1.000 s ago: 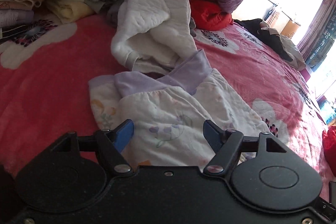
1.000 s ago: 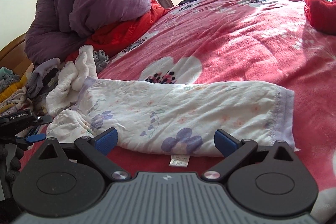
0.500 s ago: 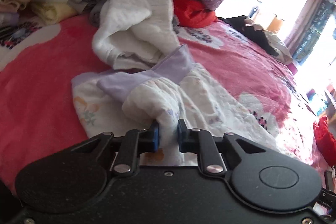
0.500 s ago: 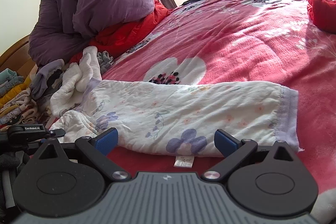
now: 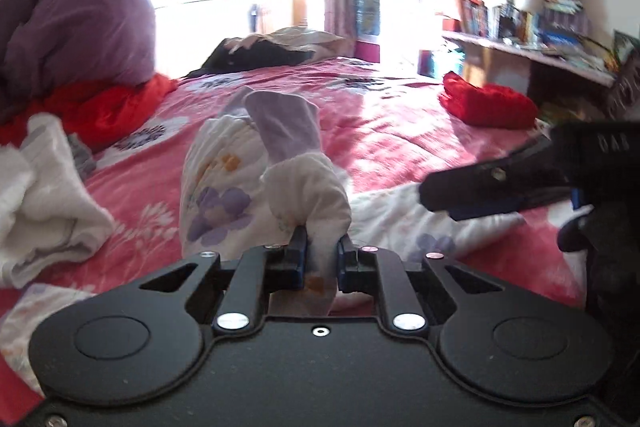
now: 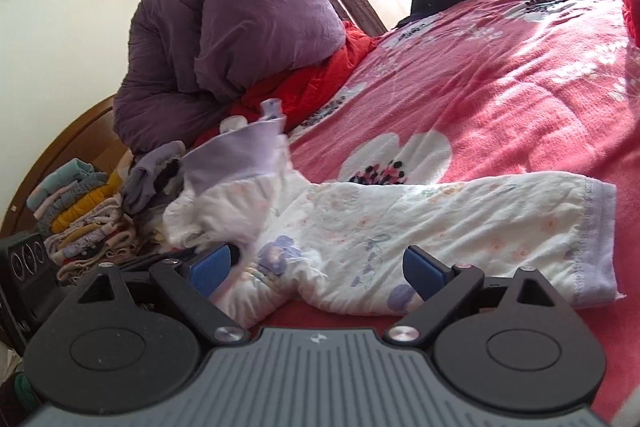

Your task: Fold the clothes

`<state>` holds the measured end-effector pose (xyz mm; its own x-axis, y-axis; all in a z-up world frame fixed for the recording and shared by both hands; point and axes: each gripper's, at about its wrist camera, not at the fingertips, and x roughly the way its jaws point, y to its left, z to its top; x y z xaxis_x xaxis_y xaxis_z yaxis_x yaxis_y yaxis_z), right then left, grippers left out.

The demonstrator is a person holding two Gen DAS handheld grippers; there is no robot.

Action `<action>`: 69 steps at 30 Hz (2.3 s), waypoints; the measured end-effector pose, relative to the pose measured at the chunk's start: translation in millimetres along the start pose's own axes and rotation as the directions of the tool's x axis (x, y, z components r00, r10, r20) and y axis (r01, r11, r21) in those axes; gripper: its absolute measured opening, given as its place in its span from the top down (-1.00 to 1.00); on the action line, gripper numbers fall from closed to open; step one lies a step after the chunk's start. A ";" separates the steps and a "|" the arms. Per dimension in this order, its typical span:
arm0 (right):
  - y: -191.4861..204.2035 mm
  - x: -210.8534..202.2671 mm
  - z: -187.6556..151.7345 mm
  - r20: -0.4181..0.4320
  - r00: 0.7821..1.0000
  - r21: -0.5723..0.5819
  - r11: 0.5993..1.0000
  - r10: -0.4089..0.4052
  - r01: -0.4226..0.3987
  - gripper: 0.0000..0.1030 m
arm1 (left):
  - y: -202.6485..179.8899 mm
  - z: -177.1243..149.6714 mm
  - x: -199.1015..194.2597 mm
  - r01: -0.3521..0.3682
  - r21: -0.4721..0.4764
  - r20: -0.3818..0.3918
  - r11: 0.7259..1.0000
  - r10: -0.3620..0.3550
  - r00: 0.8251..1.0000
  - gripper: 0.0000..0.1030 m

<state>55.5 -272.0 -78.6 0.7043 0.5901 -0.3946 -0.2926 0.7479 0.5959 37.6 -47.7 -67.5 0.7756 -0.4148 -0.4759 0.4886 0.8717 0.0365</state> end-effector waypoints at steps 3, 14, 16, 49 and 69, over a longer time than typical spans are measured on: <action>-0.5 2.0 -0.1 -0.019 0.999 0.026 0.999 0.034 -0.033 -0.81 | -21.8 -7.0 10.6 0.048 0.086 -0.026 0.995 -0.046 0.999 0.78; -37.2 21.7 -9.8 -0.088 0.994 0.281 0.959 0.062 -0.035 -0.82 | -52.8 -24.5 29.9 0.210 0.238 -0.100 0.948 -0.191 0.976 0.85; -44.0 24.6 -12.7 -0.088 0.995 0.313 0.950 0.054 -0.024 -0.82 | -55.8 -24.2 29.6 0.267 0.240 -0.105 0.933 -0.248 0.963 0.93; -86.1 -110.4 -0.4 0.276 0.908 0.429 0.886 -0.314 0.176 0.74 | 77.9 -18.1 25.4 0.107 -0.493 -0.067 0.863 -0.161 0.985 0.06; -115.1 -62.9 17.5 0.126 0.882 0.361 0.849 -0.453 0.385 -0.67 | 116.6 -21.9 114.8 0.178 -0.827 -0.060 0.533 -0.400 0.915 0.03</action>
<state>56.2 -400.5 -110.1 0.8357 0.1432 -0.5302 0.2560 0.7525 0.6067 174.8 12.1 -137.0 0.4899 -0.7121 -0.5029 0.0679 0.6063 -0.7923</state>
